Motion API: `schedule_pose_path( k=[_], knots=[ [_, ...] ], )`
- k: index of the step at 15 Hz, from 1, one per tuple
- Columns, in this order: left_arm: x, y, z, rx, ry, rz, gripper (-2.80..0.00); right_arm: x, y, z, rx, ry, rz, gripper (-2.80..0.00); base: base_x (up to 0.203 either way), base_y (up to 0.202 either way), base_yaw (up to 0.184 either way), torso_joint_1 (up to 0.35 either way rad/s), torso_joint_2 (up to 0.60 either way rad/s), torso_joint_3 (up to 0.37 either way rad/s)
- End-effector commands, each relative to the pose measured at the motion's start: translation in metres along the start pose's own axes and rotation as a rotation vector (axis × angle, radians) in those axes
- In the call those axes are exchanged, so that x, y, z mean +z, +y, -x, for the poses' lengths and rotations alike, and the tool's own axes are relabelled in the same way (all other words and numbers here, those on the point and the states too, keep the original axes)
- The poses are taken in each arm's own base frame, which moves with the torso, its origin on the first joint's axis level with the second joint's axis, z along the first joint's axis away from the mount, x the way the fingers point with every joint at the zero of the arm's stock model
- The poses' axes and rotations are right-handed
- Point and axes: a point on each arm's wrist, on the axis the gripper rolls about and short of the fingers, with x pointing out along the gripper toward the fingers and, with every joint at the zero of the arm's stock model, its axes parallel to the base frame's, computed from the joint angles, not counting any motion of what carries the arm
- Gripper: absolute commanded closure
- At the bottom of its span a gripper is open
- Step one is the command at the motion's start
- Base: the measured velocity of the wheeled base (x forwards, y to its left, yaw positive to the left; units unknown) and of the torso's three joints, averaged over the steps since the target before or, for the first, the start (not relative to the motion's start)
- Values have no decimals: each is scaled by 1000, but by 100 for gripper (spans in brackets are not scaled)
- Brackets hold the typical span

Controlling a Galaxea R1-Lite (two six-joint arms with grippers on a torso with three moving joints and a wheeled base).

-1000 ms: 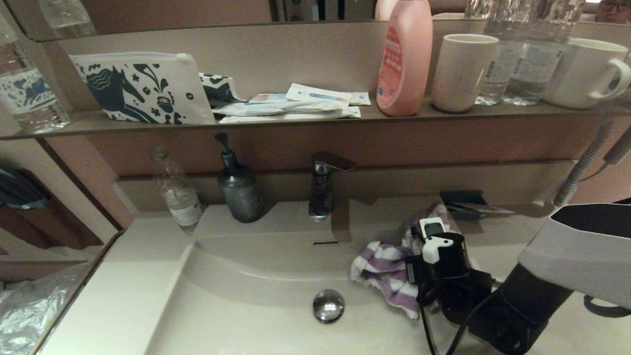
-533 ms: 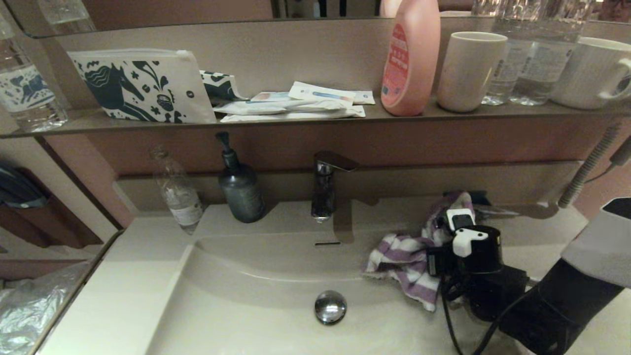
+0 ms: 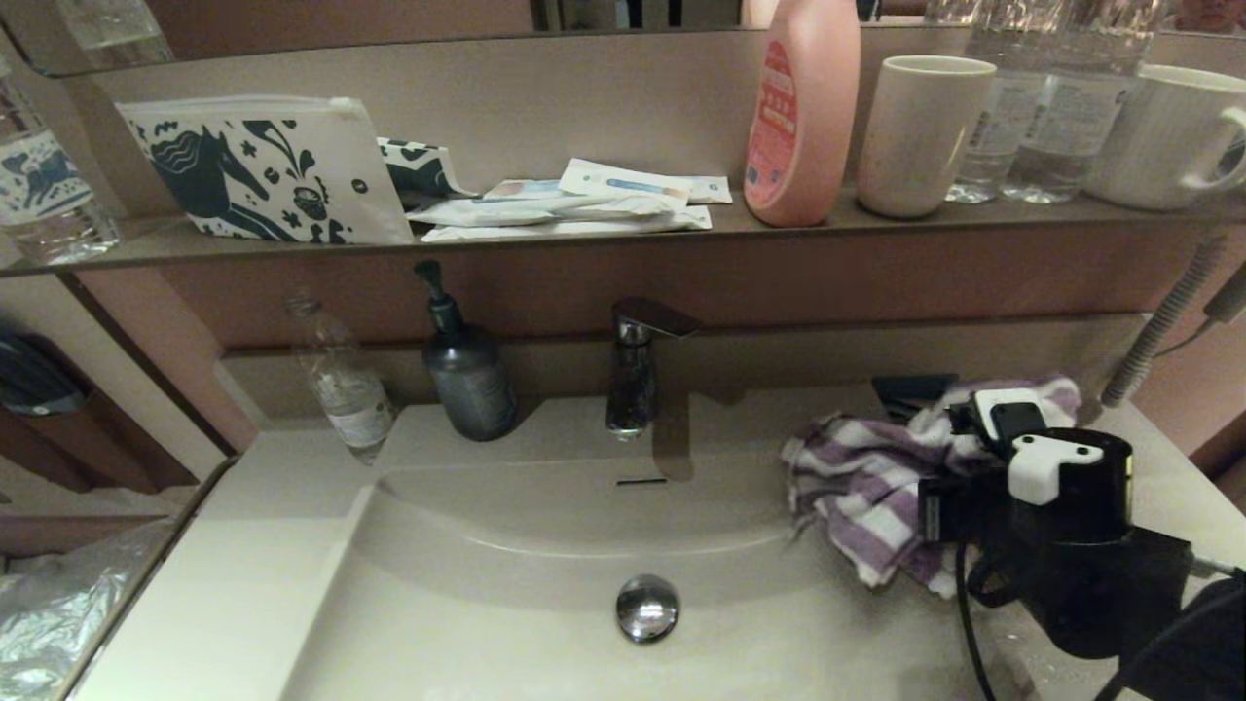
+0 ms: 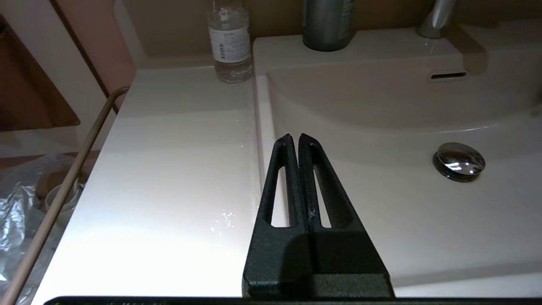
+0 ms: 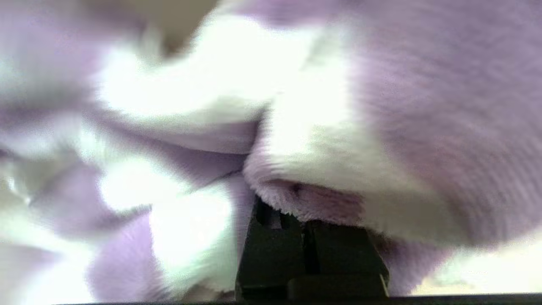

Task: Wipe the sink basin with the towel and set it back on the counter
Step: Wipe the sink

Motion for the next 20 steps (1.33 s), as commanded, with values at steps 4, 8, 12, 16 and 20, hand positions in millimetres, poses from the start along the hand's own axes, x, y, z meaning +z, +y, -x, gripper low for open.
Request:
schedule_pose_path(
  k=[4, 8, 12, 16, 20],
  knots=[
    [0, 0, 0, 0, 1, -1, 0, 49, -44, 77, 42, -99, -61, 0, 0, 0, 0, 0, 0, 0],
    [0, 0, 0, 0, 1, -1, 0, 75, -77, 124, 34, -33, -16, 0, 0, 0, 0, 0, 0, 0],
    [0, 0, 0, 0, 1, 0, 0, 103, -112, 134, -126, -10, -15, 0, 0, 0, 0, 0, 0, 0],
    [0, 0, 0, 0, 1, -1, 0, 91, -136, 101, -229, 130, 2, 0, 0, 0, 0, 0, 0, 0],
    [0, 0, 0, 0, 1, -1, 0, 68, -138, 64, -212, 237, 6, 0, 0, 0, 0, 0, 0, 0]
  ],
)
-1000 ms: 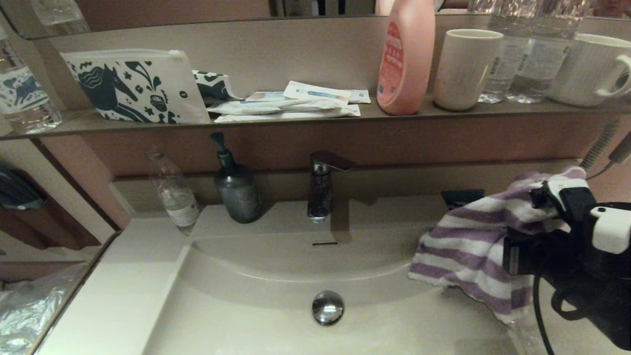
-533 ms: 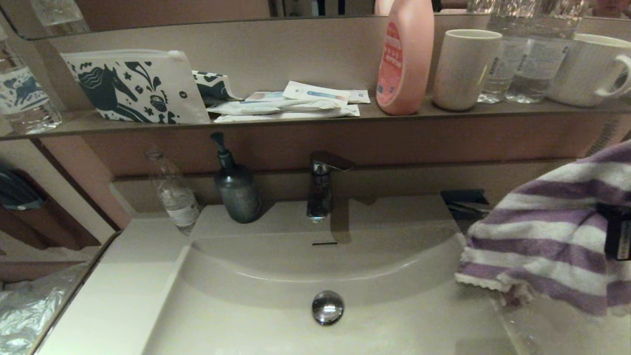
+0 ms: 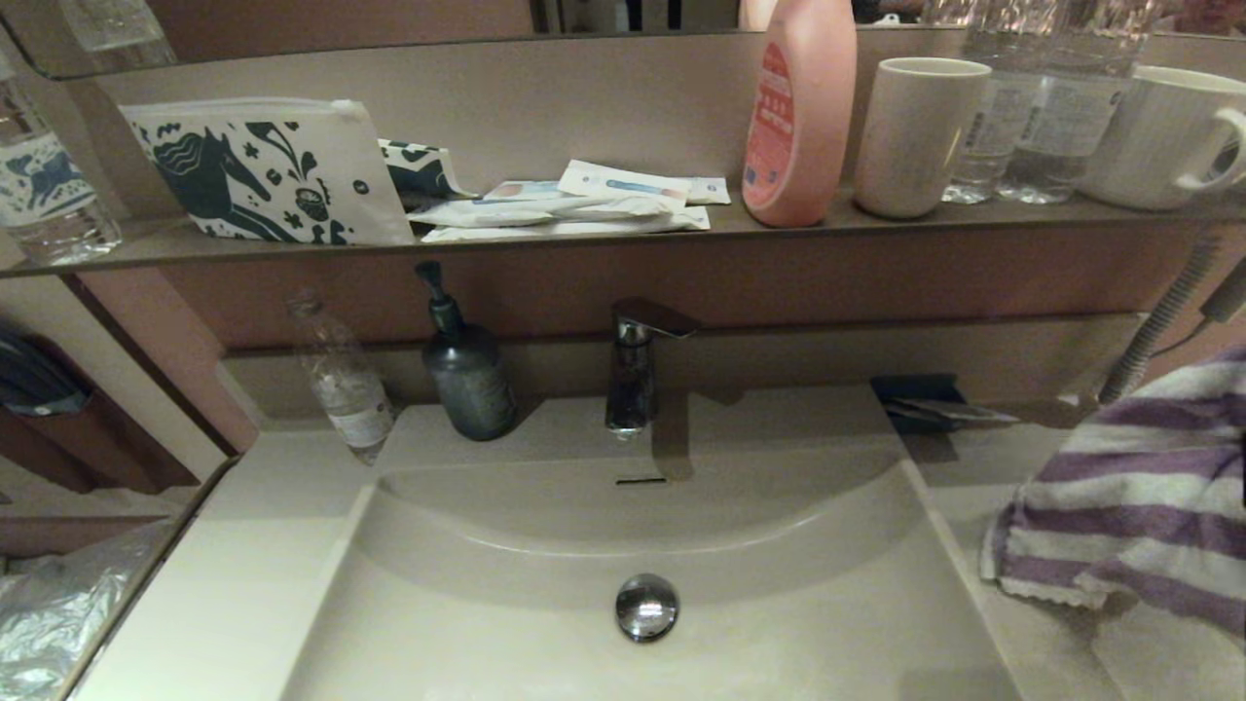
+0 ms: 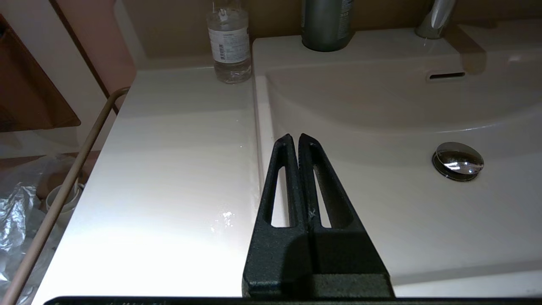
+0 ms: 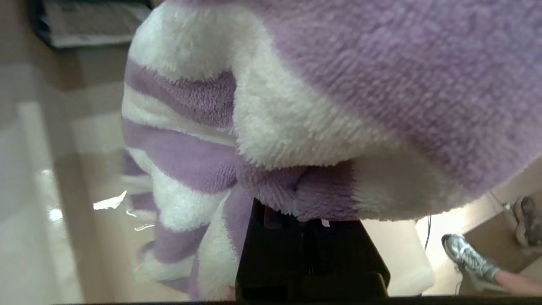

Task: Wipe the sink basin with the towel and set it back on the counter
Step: Wipe the sink

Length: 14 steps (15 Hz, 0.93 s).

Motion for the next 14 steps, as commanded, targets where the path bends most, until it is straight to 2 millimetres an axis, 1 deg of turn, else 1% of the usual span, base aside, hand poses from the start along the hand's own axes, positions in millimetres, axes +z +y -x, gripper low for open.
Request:
schedule_pose_path(
  k=[1, 4, 7, 8, 10, 11, 14],
  knots=[
    [0, 0, 0, 0, 1, -1, 0, -8, 6, -32, -26, 68, 12, 0, 0, 0, 0, 0, 0, 0],
    [0, 0, 0, 0, 1, 1, 0, -13, 9, -68, -62, 110, 5, 0, 0, 0, 0, 0, 0, 0],
    [0, 0, 0, 0, 1, -1, 0, -20, 1, -103, -122, 160, -13, 0, 0, 0, 0, 0, 0, 0],
    [0, 0, 0, 0, 1, -1, 0, -21, -7, -116, -153, 161, -24, 0, 0, 0, 0, 0, 0, 0],
    [0, 0, 0, 0, 1, 0, 0, -23, -26, -132, -189, 159, -27, 0, 0, 0, 0, 0, 0, 0],
    [0, 0, 0, 0, 1, -1, 0, -25, -37, -139, -208, 168, -24, 0, 0, 0, 0, 0, 0, 0],
    [0, 0, 0, 0, 1, 0, 0, -19, -73, -151, -258, 154, -41, 0, 0, 0, 0, 0, 0, 0]
  ],
)
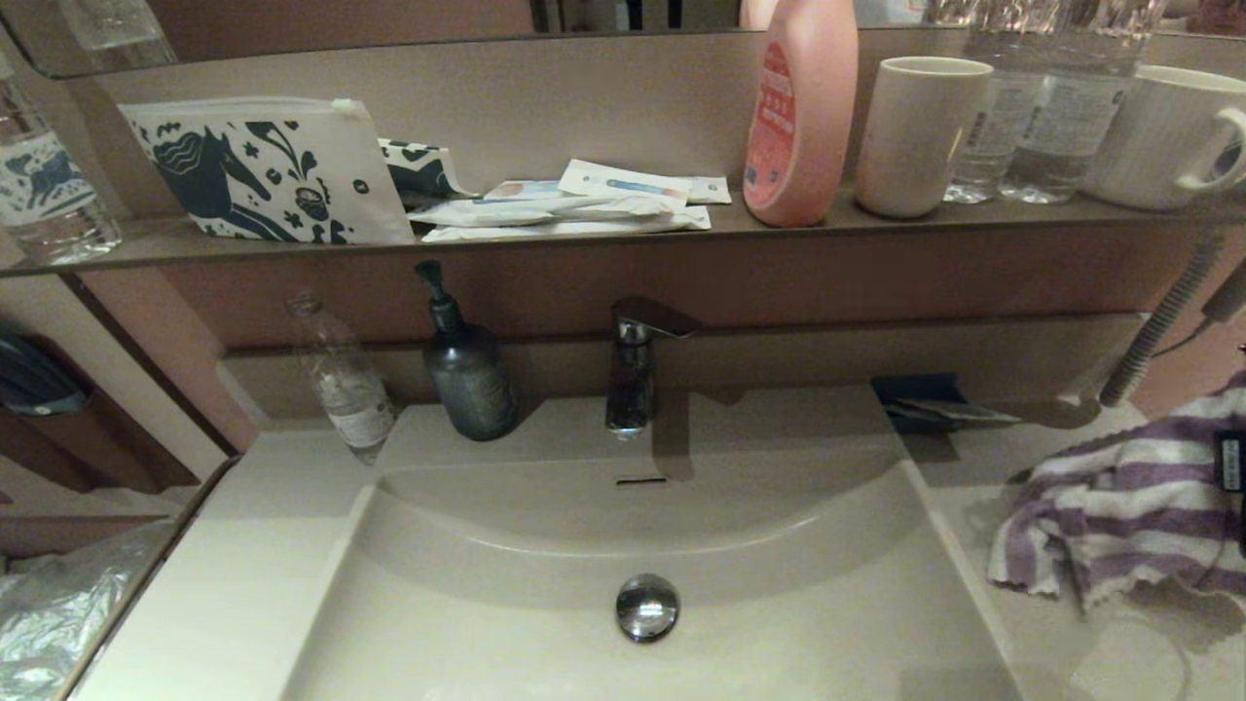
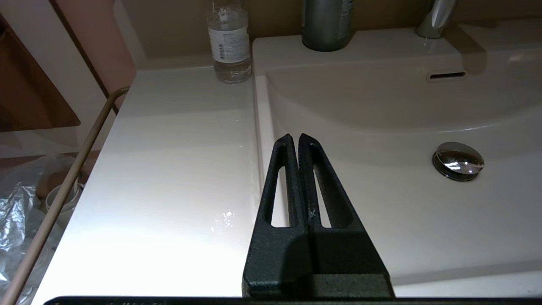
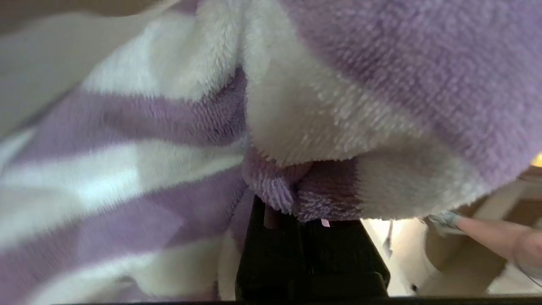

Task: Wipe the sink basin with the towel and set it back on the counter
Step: Wipe the sink

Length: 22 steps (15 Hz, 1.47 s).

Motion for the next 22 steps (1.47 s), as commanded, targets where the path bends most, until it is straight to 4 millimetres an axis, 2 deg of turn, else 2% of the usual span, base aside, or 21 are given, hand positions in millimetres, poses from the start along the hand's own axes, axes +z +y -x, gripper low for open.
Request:
schedule_pose_path(
  k=[1, 4, 8, 9, 12, 16, 19, 22],
  knots=[
    [0, 0, 0, 0, 0, 1, 0, 3, -22, -18, -36, 10, -18, 0, 0, 0, 0, 0, 0, 0],
    [0, 0, 0, 0, 0, 0, 0, 10, -40, -17, -60, -18, -21, 0, 0, 0, 0, 0, 0, 0],
    [0, 0, 0, 0, 0, -1, 0, 16, -44, -9, -59, -36, -20, 0, 0, 0, 0, 0, 0, 0],
    [0, 0, 0, 0, 0, -1, 0, 15, -39, -4, -33, -26, -10, 0, 0, 0, 0, 0, 0, 0],
    [0, 0, 0, 0, 0, -1, 0, 6, -7, 6, 72, 19, 11, 0, 0, 0, 0, 0, 0, 0],
    [0, 0, 0, 0, 0, -1, 0, -19, 36, 7, 176, 108, 24, 0, 0, 0, 0, 0, 0, 0],
    [0, 0, 0, 0, 0, -1, 0, -40, 51, -3, 185, 197, 51, 0, 0, 0, 0, 0, 0, 0],
    [0, 0, 0, 0, 0, 0, 0, -48, 60, -11, 161, 235, 82, 0, 0, 0, 0, 0, 0, 0]
  ],
)
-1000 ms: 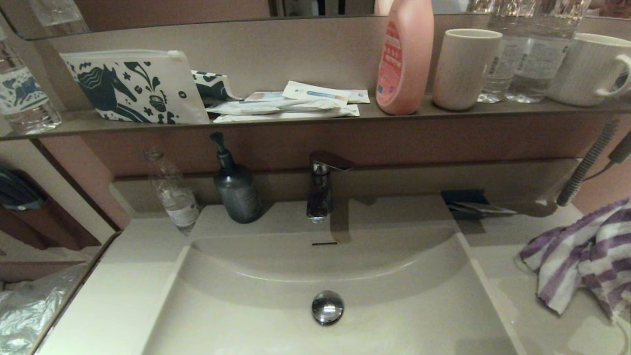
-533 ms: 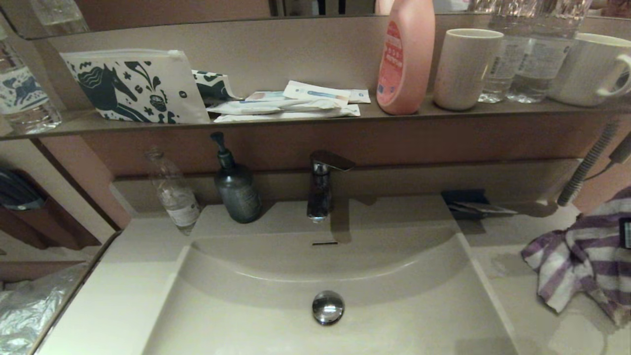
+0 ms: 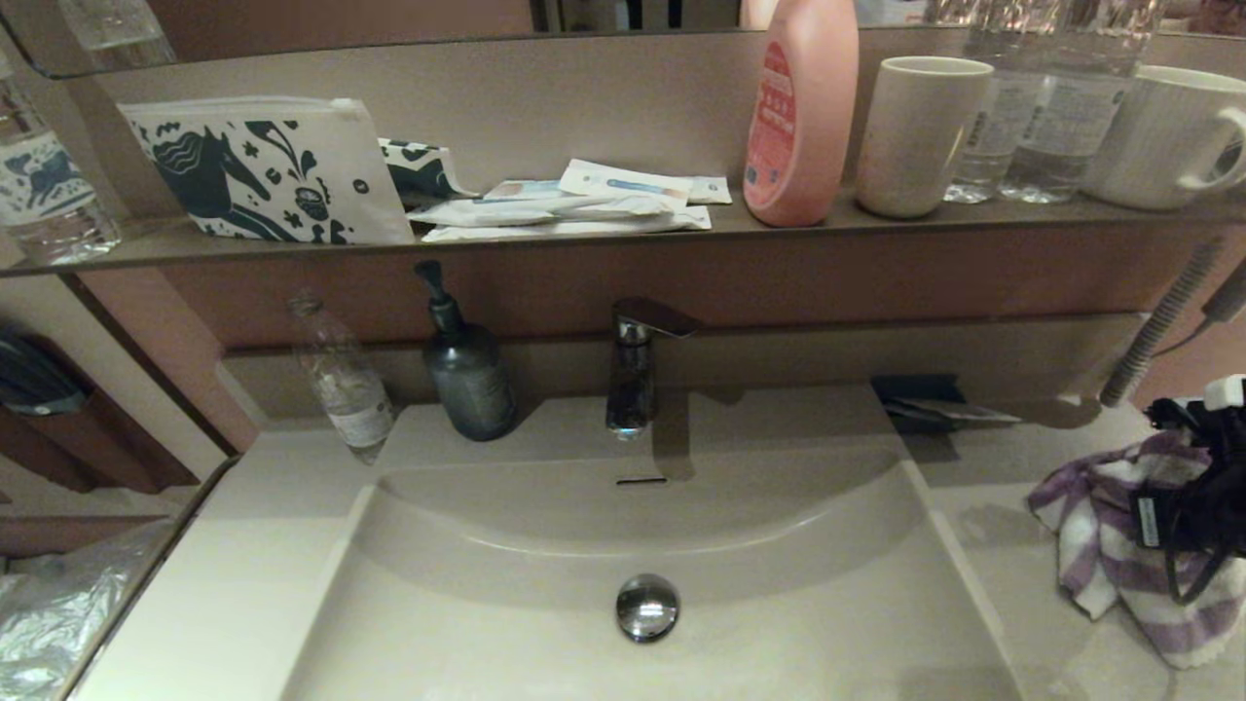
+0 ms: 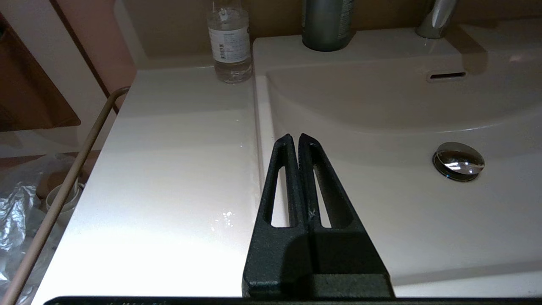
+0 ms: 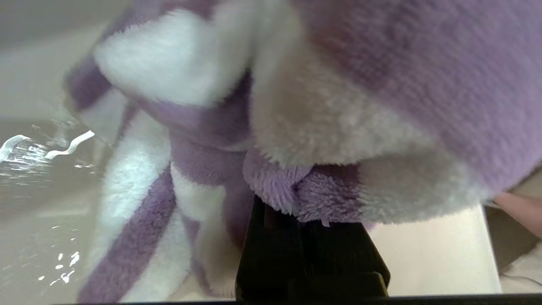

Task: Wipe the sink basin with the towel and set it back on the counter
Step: Wipe the sink

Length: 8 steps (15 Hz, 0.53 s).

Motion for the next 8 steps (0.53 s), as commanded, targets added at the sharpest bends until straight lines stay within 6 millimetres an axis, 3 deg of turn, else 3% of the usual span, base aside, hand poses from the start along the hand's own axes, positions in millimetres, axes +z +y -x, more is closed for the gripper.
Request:
schedule_pose_path(
  k=[1, 2, 6, 8],
  knots=[
    [0, 0, 0, 0, 0, -1, 0, -5, 7, -7, 10, 30, 23, -174, 0, 0, 0, 0, 0, 0],
    [0, 0, 0, 0, 0, 1, 0, -4, 8, -5, 11, 23, 24, -280, 0, 0, 0, 0, 0, 0],
    [0, 0, 0, 0, 0, -1, 0, 6, -1, 16, 3, -17, 20, -280, 0, 0, 0, 0, 0, 0],
    [0, 0, 0, 0, 0, -1, 0, 19, -10, 40, -1, -37, 18, -280, 0, 0, 0, 0, 0, 0]
  ],
)
